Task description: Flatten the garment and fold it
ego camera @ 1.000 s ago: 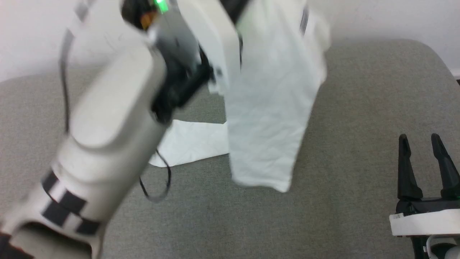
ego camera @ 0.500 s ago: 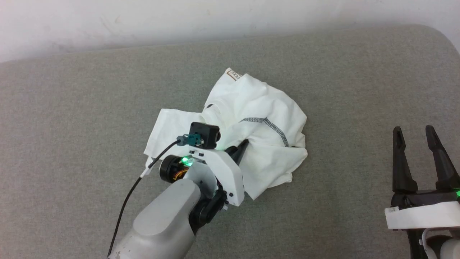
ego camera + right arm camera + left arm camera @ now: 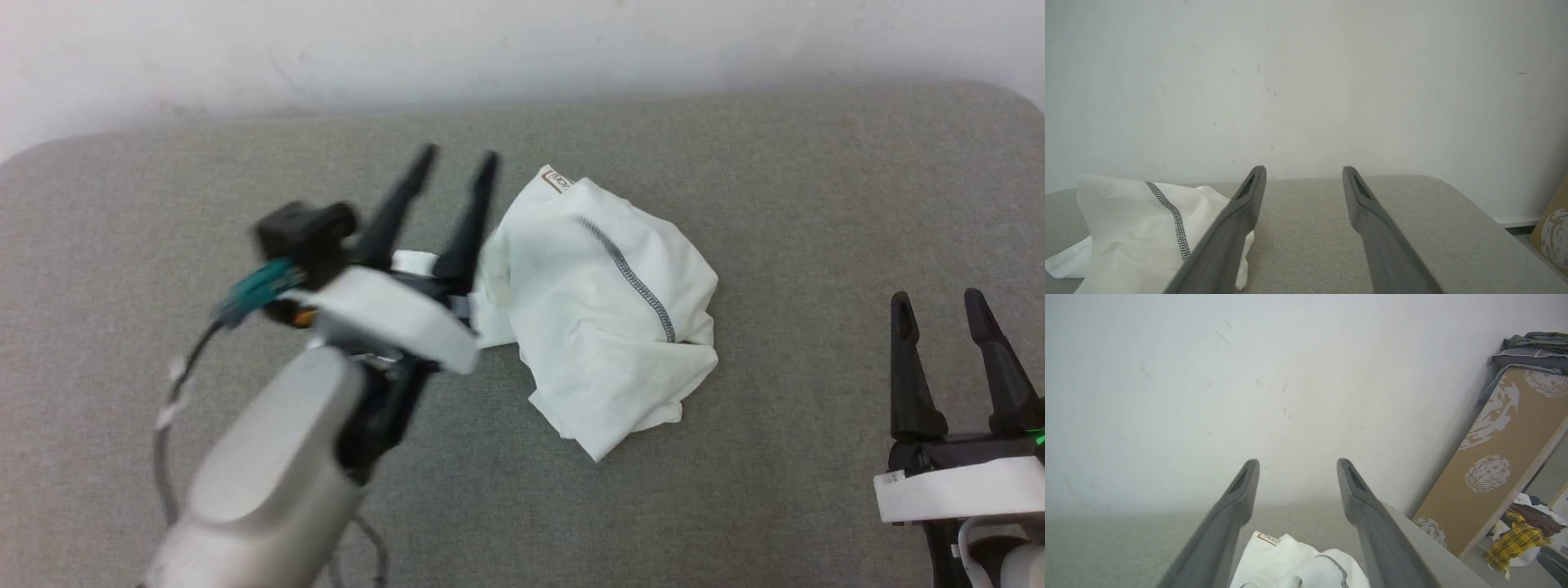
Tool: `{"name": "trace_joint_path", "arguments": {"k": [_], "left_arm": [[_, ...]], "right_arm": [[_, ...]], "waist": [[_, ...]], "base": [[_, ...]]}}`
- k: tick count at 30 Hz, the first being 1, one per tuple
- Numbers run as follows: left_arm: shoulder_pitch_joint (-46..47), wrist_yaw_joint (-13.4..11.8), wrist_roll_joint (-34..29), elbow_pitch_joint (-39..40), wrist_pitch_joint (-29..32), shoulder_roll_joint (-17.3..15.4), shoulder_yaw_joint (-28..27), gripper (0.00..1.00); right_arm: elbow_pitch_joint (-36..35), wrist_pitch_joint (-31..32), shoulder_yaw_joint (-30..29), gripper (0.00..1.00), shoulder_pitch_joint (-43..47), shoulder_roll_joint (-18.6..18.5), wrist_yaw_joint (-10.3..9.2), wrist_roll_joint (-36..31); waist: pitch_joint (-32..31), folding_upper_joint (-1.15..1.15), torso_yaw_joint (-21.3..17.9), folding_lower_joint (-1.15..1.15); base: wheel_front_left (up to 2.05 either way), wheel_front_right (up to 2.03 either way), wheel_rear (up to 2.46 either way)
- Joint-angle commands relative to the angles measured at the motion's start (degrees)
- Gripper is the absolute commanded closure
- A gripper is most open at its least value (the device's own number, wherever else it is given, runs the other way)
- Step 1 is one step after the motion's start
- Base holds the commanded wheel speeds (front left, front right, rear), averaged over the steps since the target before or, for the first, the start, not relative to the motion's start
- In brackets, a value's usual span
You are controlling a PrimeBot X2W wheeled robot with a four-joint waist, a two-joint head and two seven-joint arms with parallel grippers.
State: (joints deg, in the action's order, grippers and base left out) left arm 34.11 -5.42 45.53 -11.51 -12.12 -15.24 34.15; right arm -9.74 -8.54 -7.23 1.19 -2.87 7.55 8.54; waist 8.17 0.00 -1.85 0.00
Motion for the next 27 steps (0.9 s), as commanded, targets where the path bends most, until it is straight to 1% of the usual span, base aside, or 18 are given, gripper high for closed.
{"name": "trace_joint_path", "arguments": {"k": [1, 4, 6, 7, 8, 11, 13, 15, 19, 23, 27], "left_arm": [[-1.9, -0.69, -0.91, 1.21, -0.72, -1.36, -0.67, 0.0], [-7.44, -4.52, -5.06, 8.91, -2.46, -6.05, -4.9, 0.0], [-12.7, -7.47, -7.7, 14.05, -2.78, -8.09, -8.81, 0.0], [-15.32, -9.02, -9.84, 16.78, -2.81, -8.76, -11.36, 0.0], [-18.23, -10.06, -12.04, 19.17, -2.83, -9.31, -13.5, 0.0], [-27.29, -11.79, -18.32, 24.41, -2.85, -9.67, -18.61, 0.0], [-32.39, -11.68, -21.89, 26.86, -2.86, -8.9, -21.21, 0.0], [-36.75, -11.16, -25.12, 28.39, -2.86, -7.59, -22.42, 0.0], [-41.58, -9.21, -28.13, 28.27, -2.86, -3.18, -24.51, 0.0], [-42.41, -5.86, -29.57, 27.33, -2.87, 0.97, -25.97, 0.0], [-41.88, -2.61, -31.5, 26.2, -2.87, 3.16, -27.12, 0.0]], "right_arm": [[-0.1, 0.21, -0.05, 0.0, 0.05, 0.0, -0.06, -0.34], [-0.23, 0.34, 0.05, 0.0, 0.62, 0.0, -0.06, -0.26], [-0.21, 0.35, 0.08, 0.0, 0.97, 0.0, -0.06, -0.16], [-0.19, 0.32, 0.03, 0.0, 1.13, 0.0, -0.06, -0.12], [-0.14, 0.3, 0.04, 0.0, 1.25, 0.0, -0.06, -0.07], [0.15, 0.29, 0.26, 0.0, 1.65, 0.0, -0.06, 0.16], [0.35, 0.26, 0.36, 0.0, 1.99, 0.0, -0.06, 0.29], [0.78, 0.35, 0.35, 0.0, 2.61, 0.0, -0.06, 0.46], [2.08, 0.76, 0.73, 0.0, 4.38, 0.0, -0.06, 0.85], [3.14, 0.96, 1.01, 0.0, 5.07, 0.0, -0.06, 0.88], [3.45, 2.7, 1.8, 0.0, 4.03, 0.0, -0.06, -0.32]], "waist": [[-0.52, 0.0, 0.44, 0.0], [-0.85, 0.0, 0.74, 0.0], [-0.97, 0.0, 0.99, 0.0], [-0.95, 0.0, 1.16, 0.0], [-0.9, 0.0, 1.3, 0.0], [-0.86, 0.0, 1.83, 0.0], [-0.85, 0.0, 2.14, 0.0], [-0.92, 0.0, 2.58, 0.0], [-1.13, 0.0, 3.56, 0.0], [-1.52, 0.0, 4.39, 0.0], [-1.85, 0.0, 5.12, 0.0]], "base": [[0.0, 0.0, 0.0], [0.0, 0.0, 0.0], [0.0, 0.0, 0.0], [0.0, 0.0, 0.0], [0.0, 0.0, 0.0], [0.0, 0.0, 0.0], [0.0, 0.0, 0.0], [0.0, 0.0, 0.0], [0.0, 0.0, 0.0], [0.0, 0.0, 0.0], [0.0, 0.0, 0.0]]}}
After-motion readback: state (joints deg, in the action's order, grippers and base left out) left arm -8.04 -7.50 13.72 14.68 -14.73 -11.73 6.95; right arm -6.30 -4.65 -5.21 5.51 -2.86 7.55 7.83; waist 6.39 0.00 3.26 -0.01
